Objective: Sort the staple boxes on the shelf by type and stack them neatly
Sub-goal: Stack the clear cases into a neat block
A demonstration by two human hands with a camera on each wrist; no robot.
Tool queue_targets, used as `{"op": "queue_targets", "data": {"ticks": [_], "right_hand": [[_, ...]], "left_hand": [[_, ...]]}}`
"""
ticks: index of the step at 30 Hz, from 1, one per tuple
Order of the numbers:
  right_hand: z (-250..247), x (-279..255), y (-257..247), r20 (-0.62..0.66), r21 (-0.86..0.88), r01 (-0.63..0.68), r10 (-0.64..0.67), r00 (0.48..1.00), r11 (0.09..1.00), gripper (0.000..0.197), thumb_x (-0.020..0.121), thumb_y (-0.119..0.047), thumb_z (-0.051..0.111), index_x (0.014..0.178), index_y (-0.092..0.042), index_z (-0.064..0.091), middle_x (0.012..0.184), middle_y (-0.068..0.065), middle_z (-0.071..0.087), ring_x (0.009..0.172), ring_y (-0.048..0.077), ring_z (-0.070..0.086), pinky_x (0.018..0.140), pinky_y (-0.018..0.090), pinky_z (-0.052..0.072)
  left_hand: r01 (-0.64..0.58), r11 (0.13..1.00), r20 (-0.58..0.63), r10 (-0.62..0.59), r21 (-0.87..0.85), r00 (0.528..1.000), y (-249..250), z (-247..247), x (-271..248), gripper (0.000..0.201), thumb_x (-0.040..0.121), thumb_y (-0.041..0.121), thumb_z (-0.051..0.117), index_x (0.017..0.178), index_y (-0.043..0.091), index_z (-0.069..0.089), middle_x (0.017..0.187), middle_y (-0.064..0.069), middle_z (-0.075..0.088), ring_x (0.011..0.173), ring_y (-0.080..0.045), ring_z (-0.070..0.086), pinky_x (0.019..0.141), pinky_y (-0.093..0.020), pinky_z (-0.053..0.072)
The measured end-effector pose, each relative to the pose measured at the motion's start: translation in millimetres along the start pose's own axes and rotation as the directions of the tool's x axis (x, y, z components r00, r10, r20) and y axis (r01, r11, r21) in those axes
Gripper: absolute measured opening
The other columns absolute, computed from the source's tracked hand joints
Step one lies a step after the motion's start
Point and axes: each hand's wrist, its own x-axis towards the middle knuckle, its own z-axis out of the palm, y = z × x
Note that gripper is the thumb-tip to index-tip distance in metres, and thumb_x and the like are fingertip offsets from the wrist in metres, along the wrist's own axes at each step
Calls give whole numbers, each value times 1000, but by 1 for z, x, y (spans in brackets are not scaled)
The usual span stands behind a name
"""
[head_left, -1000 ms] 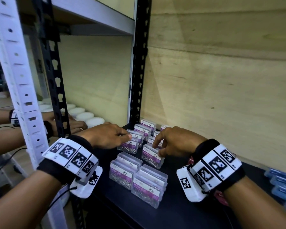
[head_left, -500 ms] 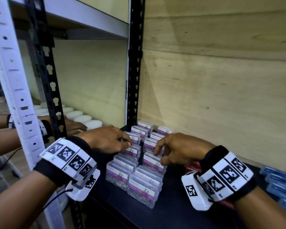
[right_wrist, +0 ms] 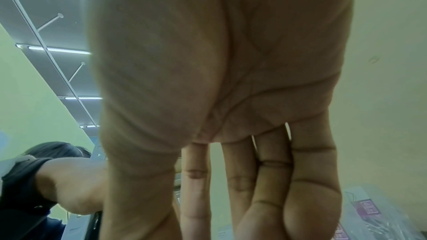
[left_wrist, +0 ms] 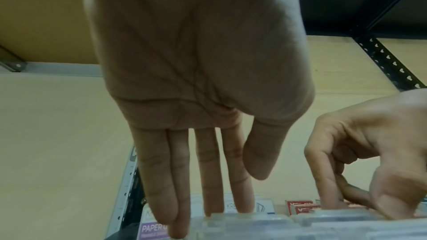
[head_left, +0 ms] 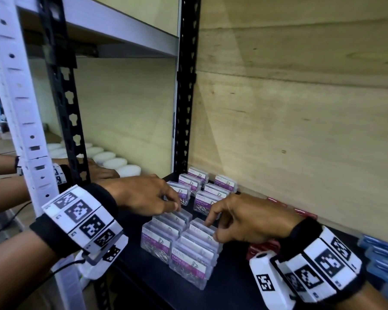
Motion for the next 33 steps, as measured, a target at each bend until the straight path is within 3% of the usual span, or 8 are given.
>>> {"op": "queue_targets", "data": {"ticks": [3,6,13,18,21,28,33], "right_hand": [[0,1,0,18,-6,17,-17,1000,1000,30,90,-41,69,119,-40,63,102,-14,70,88,2,65,75,21,51],[0,2,0,16,12,29,-29,999,999,30,89,-41,69,119,-40,64,101,-15,71,88,1,65,74,19,49],[-1,1,0,42,53,30,-32,999,998,31,90,-43,69,120,-41,63,101,-17,72,87,-2,65,75,19,47],[-2,-1,-2,51,62,31,-34,998,998,29,91,-43,67,120,-41,63,104,-16,72,94,0,66,87,25,53],[-1,-2,-3,52,53,27,-29,998,998,29,92,-43,66,120,-41,63,104,-16,72,94,0,66,88,25,53],[-1,-2,-5,57,51,18,-21,998,999,29,93,-41,65,121,-41,61,105,-15,71,96,-1,65,90,26,52],[-1,-2,-6,59,44,15,-17,998,999,31,93,-42,64,123,-42,60,105,-16,71,96,0,65,90,26,52]], "left_hand": [[-10,1000,10,9,5,1000,2,-1,-2,25,99,49,46,117,47,64,123,24,59,111,2,54,90,-21,38],[-1,1000,4,1,16,1000,3,-2,-5,25,99,50,46,116,47,65,118,26,58,108,3,53,87,-19,35],[3,999,-1,-3,34,1000,6,-1,-7,25,97,52,47,113,45,66,123,21,59,110,-1,53,98,-25,40],[-3,1000,-3,3,5,1000,8,1,-3,17,96,52,49,103,48,64,107,24,59,103,-1,56,99,-28,45],[-2,1000,20,2,-9,1000,7,0,-4,12,97,50,48,97,49,60,103,25,61,100,0,57,100,-31,45],[9,1000,44,-8,-16,999,8,-4,-6,19,97,49,50,105,42,65,113,21,65,106,0,57,103,-34,44],[4,1000,38,-4,-9,999,8,-2,-2,17,95,52,53,101,42,64,107,23,67,103,0,60,102,-35,46]]}}
